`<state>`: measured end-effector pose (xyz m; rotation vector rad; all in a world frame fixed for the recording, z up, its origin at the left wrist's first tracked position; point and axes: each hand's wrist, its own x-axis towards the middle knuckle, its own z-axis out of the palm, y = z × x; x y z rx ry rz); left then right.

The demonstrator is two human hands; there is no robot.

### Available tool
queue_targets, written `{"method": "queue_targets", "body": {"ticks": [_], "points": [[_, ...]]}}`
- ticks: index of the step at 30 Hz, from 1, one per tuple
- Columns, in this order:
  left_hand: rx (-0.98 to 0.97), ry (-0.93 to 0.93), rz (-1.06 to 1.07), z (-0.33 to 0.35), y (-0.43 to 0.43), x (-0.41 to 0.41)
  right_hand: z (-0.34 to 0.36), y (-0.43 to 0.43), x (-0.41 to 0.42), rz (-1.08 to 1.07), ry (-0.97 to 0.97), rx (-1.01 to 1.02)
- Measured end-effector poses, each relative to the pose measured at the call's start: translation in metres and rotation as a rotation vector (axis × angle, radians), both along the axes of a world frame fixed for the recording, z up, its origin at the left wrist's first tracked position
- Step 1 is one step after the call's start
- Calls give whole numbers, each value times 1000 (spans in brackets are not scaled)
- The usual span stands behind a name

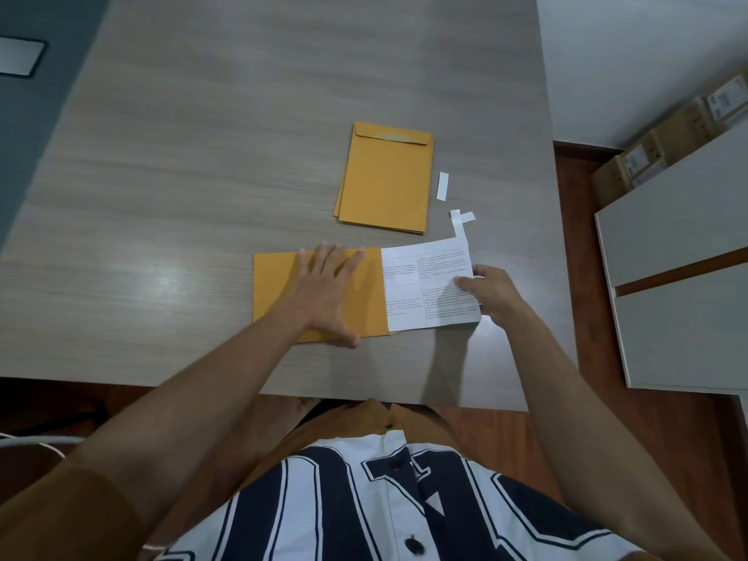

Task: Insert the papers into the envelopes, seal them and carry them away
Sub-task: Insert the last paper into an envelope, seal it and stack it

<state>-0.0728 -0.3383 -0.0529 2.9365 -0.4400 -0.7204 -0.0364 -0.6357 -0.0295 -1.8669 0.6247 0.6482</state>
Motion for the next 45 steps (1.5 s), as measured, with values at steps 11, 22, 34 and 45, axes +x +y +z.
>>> {"method": "queue_targets", "body": {"ticks": [11, 22, 34, 45], "points": [[16, -39, -57, 3, -4, 4, 2, 46, -3, 91, 41, -20], [-18, -117, -94, 3, 0, 12, -3, 73, 5, 73, -37, -121], [-135, -65, -94, 14, -18, 3, 3, 86, 4, 148, 106, 109], [-195, -35, -86, 17, -26, -1, 9, 98, 1, 188, 197, 200]]}}
